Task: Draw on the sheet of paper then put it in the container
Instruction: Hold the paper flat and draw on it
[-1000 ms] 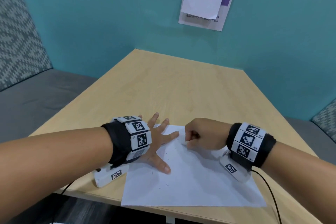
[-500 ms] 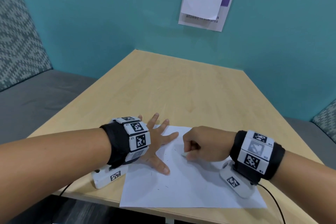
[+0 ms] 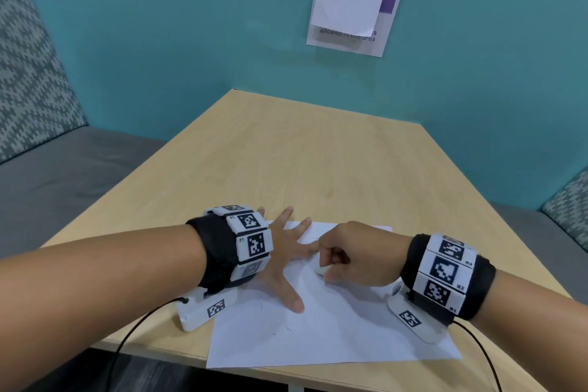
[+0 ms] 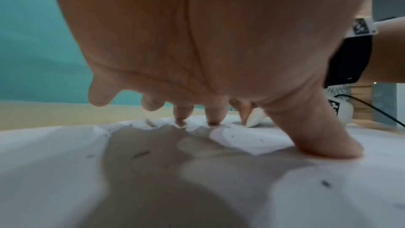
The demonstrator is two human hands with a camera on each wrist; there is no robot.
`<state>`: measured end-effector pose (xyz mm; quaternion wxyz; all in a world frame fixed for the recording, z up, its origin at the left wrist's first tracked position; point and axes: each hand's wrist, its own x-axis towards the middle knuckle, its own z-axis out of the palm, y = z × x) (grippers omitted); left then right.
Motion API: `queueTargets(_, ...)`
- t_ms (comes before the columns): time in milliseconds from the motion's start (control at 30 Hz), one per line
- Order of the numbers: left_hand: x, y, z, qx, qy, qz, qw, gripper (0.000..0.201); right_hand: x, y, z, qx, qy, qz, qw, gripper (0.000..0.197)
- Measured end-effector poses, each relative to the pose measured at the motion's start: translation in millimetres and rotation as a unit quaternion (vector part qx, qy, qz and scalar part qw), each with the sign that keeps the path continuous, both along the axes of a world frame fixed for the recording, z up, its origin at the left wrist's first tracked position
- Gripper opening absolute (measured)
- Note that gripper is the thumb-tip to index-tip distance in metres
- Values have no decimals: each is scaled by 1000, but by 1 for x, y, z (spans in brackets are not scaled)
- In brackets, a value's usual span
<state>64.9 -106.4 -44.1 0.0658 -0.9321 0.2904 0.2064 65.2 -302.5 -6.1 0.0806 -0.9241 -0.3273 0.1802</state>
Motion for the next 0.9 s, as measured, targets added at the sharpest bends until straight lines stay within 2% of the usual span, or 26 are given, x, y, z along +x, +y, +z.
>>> queueTargets(100, -1, 0, 2, -15, -2, -7, 1000, 110, -15, 7, 0, 1, 25, 44, 999, 8)
queueTargets(167, 0, 0, 1, -16, 1, -6, 1000, 111, -6, 6, 4, -18, 2, 37, 999, 5)
queueTargets(233, 2, -1, -2, -13, 3, 1, 1000, 113, 7, 1, 8, -26, -26, 3, 999, 10)
queueTargets(300, 1, -1, -1, -5, -3, -1, 1000, 113, 6, 3, 5, -22, -8, 7, 1000, 13)
queueTargets(400, -2, -2, 4, -6, -7, -10, 1000, 109, -18, 11, 0, -2, 37, 63, 997, 8)
queueTargets(533, -1, -2, 1, 0, -3, -2, 1000, 112, 4, 2, 7, -20, -16, 15, 1000, 9)
queueTargets(600, 0, -2, 1, 4, -3, 0, 1000, 112, 0, 2, 6, -13, 2, 19, 1000, 3)
queueTargets(700, -1, -3, 3, 7, -6, -5, 1000, 112, -19, 7, 0, 1, 59, 61, 996, 6)
queueTargets(833, -2, -2, 2, 0, 0, 4, 1000, 113, 2, -2, 8, -16, -6, 9, 1000, 5)
queueTargets(900, -2, -3, 4, 2, 2, 5, 1000, 113, -3, -1, 4, -12, 9, 19, 1000, 10)
